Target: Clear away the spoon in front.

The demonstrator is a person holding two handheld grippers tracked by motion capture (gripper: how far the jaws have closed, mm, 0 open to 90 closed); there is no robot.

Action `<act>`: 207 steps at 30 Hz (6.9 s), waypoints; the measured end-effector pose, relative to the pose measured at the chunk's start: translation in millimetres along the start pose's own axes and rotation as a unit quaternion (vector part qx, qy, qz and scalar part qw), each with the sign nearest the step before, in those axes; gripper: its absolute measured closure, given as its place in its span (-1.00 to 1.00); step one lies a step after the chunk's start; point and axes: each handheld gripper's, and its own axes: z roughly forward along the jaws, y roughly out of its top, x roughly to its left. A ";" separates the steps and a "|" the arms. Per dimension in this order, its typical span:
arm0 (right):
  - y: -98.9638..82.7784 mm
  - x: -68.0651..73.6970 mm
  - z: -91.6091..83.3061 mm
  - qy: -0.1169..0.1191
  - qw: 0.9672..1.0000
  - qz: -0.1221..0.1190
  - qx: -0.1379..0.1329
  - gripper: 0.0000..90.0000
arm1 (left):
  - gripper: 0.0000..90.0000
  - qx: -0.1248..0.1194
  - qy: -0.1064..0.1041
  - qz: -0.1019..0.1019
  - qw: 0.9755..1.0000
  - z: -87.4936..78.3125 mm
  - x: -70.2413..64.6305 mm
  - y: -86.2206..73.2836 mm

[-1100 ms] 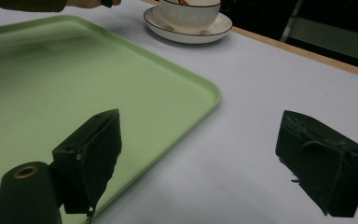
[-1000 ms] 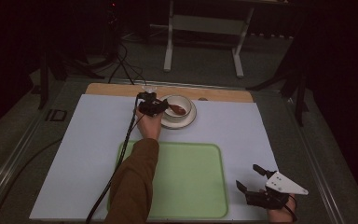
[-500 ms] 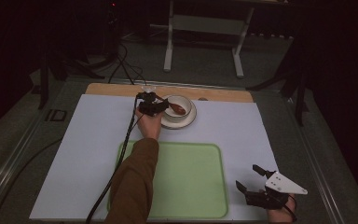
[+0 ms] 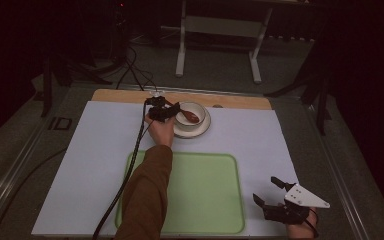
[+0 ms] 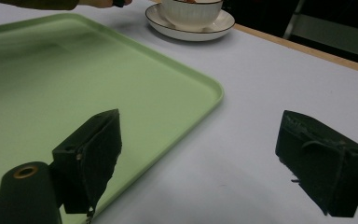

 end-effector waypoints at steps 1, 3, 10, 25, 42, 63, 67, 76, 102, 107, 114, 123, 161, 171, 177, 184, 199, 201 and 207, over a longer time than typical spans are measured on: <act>0.0 -0.1 0.0 0.000 1.000 0.000 0.000 -0.69 | -0.18 0.001 0.001 0.003 1.000 0.0 -0.8 1.3; 0.0 -0.2 -0.1 0.000 1.000 0.000 0.000 -0.69 | -0.07 0.004 0.007 0.011 1.000 -1.1 -2.5 3.4; 0.1 0.2 -0.1 0.000 1.000 -0.002 0.002 -0.69 | 0.17 0.014 0.009 0.023 1.000 -4.4 -5.4 1.5; 0.0 1.4 1.0 0.001 1.000 -0.005 0.006 -0.69 | 0.70 -0.031 -0.062 0.035 0.997 -32.6 -18.8 14.7; 0.1 1.1 1.4 0.002 1.000 -0.003 0.004 -0.69 | 0.88 -0.062 -0.133 0.075 0.986 -73.3 -22.4 33.2; 0.0 -1.9 -1.4 0.011 1.000 0.014 -0.014 -0.69 | 0.87 -0.043 -0.190 0.168 0.966 -153.8 -17.1 44.6; 0.6 -0.7 -1.6 0.011 1.000 0.011 -0.014 -0.69 | 0.87 -0.037 -0.197 0.178 0.963 -167.6 -14.4 41.5; 0.4 -1.5 -2.4 0.009 1.000 0.014 -0.019 -0.69 | 0.87 -0.026 -0.214 0.190 0.958 -196.7 -8.6 35.3; 1.7 -11.3 1.5 -0.017 0.999 0.023 -0.041 -0.69 | 0.87 0.021 -0.225 0.189 0.956 -267.4 35.4 -14.9; 1.3 -13.7 1.2 -0.022 0.999 0.025 -0.043 -0.69 | 0.87 0.028 -0.227 0.188 0.955 -271.6 39.6 -23.3; 1.4 -14.6 0.9 -0.024 0.998 0.027 -0.044 -0.69 | 0.87 0.040 -0.231 0.187 0.954 -274.7 40.7 -30.6; 1.2 -15.6 0.9 -0.025 0.998 0.027 -0.044 -0.69 | 0.87 0.063 -0.228 0.195 0.952 -276.3 42.0 -40.2; 1.3 -14.1 1.5 -0.024 0.999 0.023 -0.038 -0.69 | 0.86 0.145 -0.226 0.172 0.948 -269.1 64.7 -83.5; 1.1 -12.7 2.2 -0.021 0.999 0.024 -0.036 -0.69 | 0.76 0.164 -0.228 0.155 0.947 -239.3 70.0 -88.6; 0.9 -12.1 2.9 -0.020 0.999 0.023 -0.033 -0.69 | 0.74 0.175 -0.239 0.126 0.947 -225.3 80.7 -94.0; 0.8 -11.5 3.4 -0.018 0.999 0.023 -0.032 -0.69 | 0.73 0.189 -0.242 0.122 0.944 -217.0 85.0 -98.6; 1.1 -10.0 3.8 -0.015 0.999 0.019 -0.029 -0.69 | 0.61 0.186 -0.219 0.123 0.950 -208.6 91.9 -107.8; 1.2 -9.7 3.8 -0.014 0.999 0.018 -0.028 -0.69 | 0.55 0.191 -0.208 0.130 0.951 -206.1 90.6 -109.2; 1.2 -9.1 3.3 -0.012 0.999 0.018 -0.027 -0.69 | 0.47 0.196 -0.186 0.138 0.953 -200.0 89.3 -112.9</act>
